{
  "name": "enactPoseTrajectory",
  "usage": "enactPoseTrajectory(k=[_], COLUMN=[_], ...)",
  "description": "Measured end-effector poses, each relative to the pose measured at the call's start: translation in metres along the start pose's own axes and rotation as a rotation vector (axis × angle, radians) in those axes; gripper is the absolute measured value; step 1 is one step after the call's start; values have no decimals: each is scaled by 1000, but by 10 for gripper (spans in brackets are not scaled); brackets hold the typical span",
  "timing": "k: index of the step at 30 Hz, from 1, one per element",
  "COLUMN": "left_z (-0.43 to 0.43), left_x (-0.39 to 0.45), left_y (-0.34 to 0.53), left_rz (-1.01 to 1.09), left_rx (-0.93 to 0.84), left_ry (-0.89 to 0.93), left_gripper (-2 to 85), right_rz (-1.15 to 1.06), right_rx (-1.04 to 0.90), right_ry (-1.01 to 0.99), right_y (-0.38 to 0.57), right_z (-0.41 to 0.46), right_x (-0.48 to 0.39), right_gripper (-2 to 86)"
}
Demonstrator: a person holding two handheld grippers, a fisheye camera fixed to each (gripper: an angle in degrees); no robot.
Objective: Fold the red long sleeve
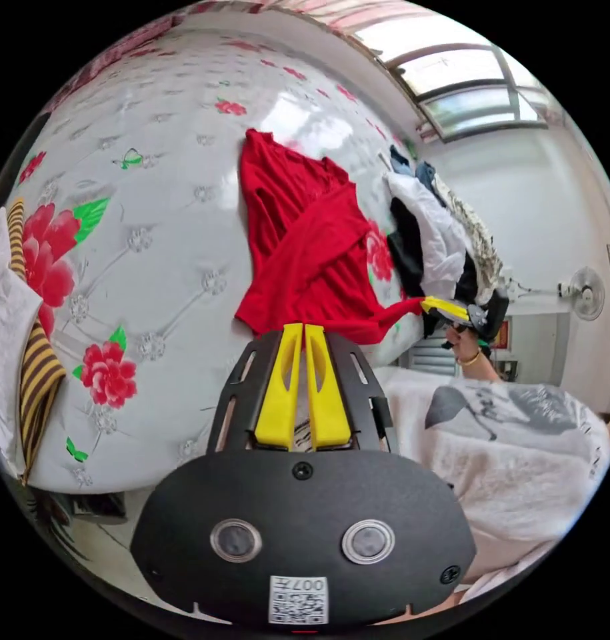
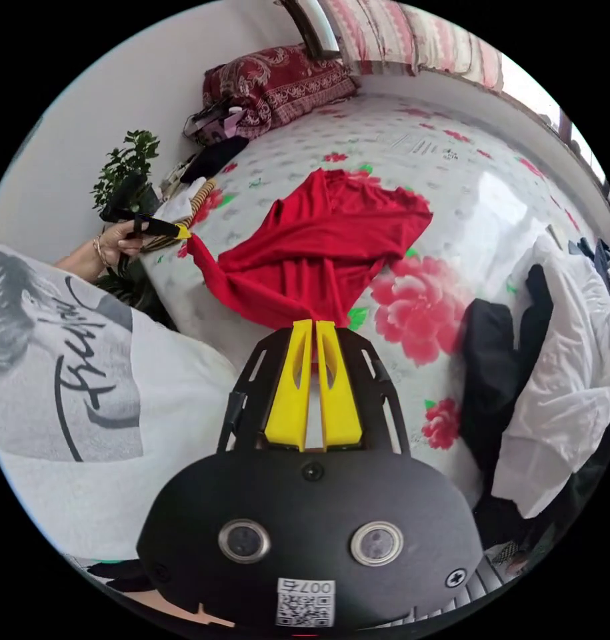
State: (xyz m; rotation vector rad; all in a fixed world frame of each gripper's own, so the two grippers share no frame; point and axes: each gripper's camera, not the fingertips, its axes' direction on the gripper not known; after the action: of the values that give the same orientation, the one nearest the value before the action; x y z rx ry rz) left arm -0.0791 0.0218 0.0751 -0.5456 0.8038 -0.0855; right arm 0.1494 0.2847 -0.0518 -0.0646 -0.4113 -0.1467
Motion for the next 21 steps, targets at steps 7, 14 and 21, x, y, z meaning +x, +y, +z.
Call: enactPoseTrajectory(k=[7, 14, 21], left_z=[11, 42, 71], left_x=[-33, -35, -34], left_y=[-89, -48, -47], left_rz=[-200, -50, 12], left_rx=[115, -43, -141], left_ry=[-175, -241, -316], left_gripper=[44, 51, 48], right_rz=[244, 282, 186], right_rx=[-187, -146, -254], right_ry=[144, -13, -74], right_y=[-69, 3, -23], right_z=[51, 70, 120], right_x=[77, 75, 60], right_gripper=[40, 59, 45])
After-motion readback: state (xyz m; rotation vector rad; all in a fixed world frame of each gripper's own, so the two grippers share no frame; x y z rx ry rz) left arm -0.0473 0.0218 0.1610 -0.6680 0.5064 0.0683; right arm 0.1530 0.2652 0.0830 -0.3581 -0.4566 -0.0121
